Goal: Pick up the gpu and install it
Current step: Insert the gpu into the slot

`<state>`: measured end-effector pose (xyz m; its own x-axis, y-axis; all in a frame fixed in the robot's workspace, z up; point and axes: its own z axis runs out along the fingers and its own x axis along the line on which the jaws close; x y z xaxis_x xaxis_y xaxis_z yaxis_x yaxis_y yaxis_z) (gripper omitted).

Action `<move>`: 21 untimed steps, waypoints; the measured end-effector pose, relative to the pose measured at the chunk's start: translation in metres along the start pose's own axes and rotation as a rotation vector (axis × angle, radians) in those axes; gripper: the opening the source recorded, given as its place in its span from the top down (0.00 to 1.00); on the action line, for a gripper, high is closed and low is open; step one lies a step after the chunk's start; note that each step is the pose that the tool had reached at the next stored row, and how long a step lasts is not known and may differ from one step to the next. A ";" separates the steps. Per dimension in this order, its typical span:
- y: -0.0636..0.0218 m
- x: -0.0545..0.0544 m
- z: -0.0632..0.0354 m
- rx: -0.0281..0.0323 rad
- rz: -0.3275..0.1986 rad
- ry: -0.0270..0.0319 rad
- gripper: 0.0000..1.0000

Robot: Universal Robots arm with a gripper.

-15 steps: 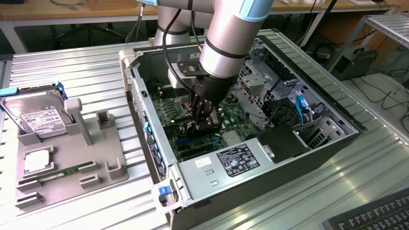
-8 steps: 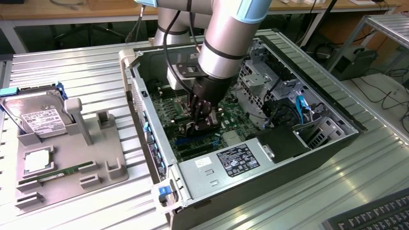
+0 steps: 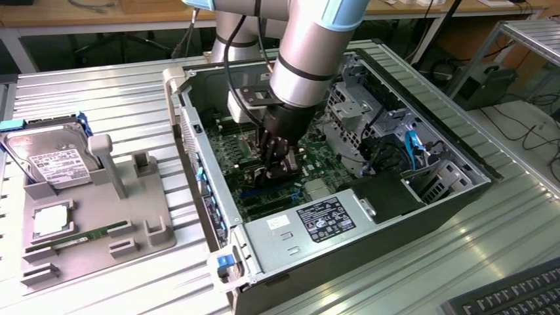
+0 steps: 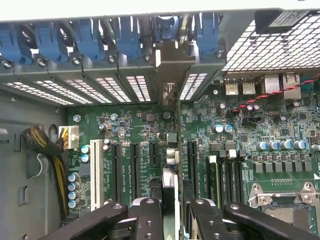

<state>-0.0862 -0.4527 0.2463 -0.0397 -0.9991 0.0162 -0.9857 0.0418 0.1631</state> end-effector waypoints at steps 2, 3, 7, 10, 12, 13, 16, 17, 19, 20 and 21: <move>-0.0001 0.000 0.0006 0.0002 0.000 -0.0015 0.74; -0.0001 0.000 0.0008 0.0002 0.000 -0.0027 0.74; -0.0006 0.000 0.0010 0.0001 0.000 -0.0029 0.74; -0.0016 0.000 0.0012 0.0001 -0.001 -0.0035 0.74; -0.0028 0.000 0.0012 0.0001 -0.001 -0.0064 0.74; -0.0030 0.000 0.0011 0.0001 -0.001 -0.0072 0.74; -0.0032 -0.001 0.0006 -0.0003 -0.001 -0.0068 0.74; -0.0032 -0.001 0.0005 -0.0004 -0.001 -0.0065 0.74; -0.0032 0.000 0.0009 -0.0001 -0.001 -0.0072 0.74; -0.0031 0.000 0.0006 -0.0003 -0.001 -0.0066 0.74; -0.0032 0.000 0.0007 -0.0002 -0.001 -0.0068 0.74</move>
<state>-0.0832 -0.4533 0.2450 -0.0398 -0.9992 0.0093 -0.9857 0.0407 0.1633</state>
